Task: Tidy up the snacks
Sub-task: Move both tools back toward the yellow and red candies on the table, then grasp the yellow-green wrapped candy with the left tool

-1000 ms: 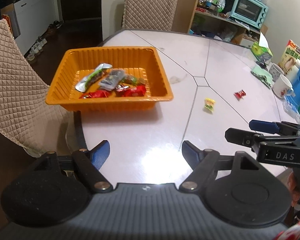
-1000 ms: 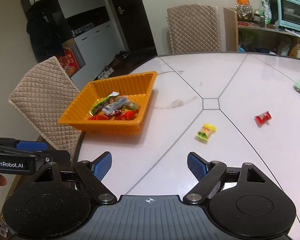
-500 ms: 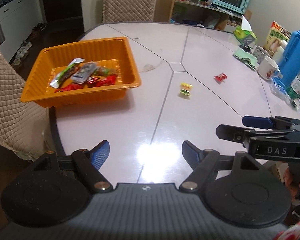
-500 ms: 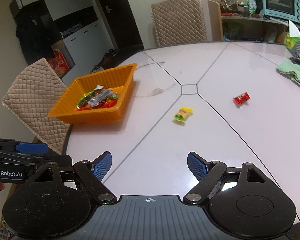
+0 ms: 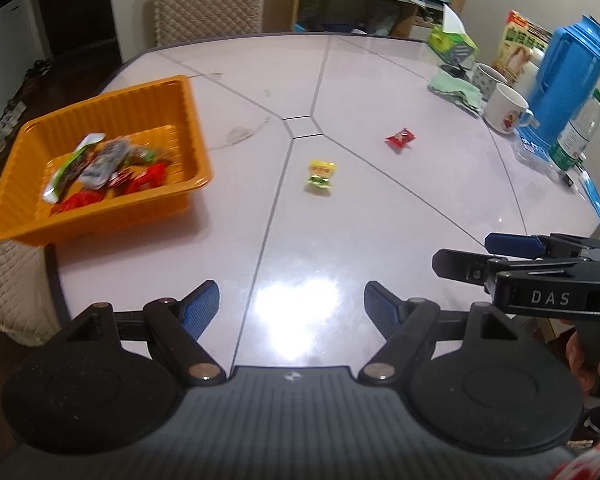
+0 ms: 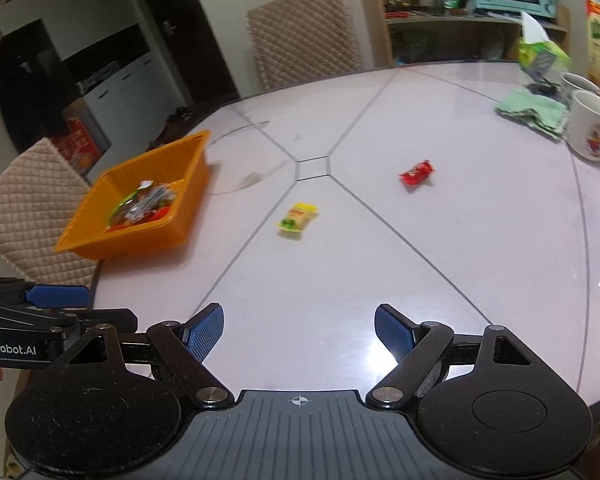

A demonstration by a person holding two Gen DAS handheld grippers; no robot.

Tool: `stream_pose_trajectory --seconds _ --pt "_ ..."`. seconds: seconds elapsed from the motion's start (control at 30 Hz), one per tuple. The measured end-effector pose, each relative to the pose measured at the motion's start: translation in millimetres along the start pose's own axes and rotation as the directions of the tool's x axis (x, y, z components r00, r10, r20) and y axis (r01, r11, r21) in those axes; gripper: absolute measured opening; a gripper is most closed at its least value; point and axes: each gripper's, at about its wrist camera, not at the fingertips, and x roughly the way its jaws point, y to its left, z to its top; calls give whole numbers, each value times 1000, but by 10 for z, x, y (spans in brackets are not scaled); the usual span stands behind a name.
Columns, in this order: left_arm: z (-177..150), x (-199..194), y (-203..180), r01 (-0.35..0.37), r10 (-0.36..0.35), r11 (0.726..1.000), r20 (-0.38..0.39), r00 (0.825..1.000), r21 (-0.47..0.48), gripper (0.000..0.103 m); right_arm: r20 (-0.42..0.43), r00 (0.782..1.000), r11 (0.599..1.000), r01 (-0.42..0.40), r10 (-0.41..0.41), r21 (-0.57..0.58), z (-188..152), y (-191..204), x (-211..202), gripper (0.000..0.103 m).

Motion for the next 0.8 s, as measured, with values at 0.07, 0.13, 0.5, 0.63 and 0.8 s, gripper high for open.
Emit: stream_pose_trajectory --seconds 0.07,0.13,0.5,0.63,0.8 --pt "51 65 -42 13 -13 1000 -5 1000 15 78 1 1000 1000 16 -16 19 4 -66 -7 82" --pt "100 133 -79 24 -24 999 -8 1000 31 77 1 1000 999 29 -29 38 11 -126 -15 82" --pt "336 511 -220 78 -79 989 0 997 124 77 2 994 986 111 -112 124 119 -401 38 82" --pt "427 677 -277 75 -81 983 26 996 170 76 1 990 978 138 -140 156 161 -502 75 82" --pt "551 937 -298 87 -96 978 42 995 189 70 -1 985 967 167 -170 192 196 -620 151 82"
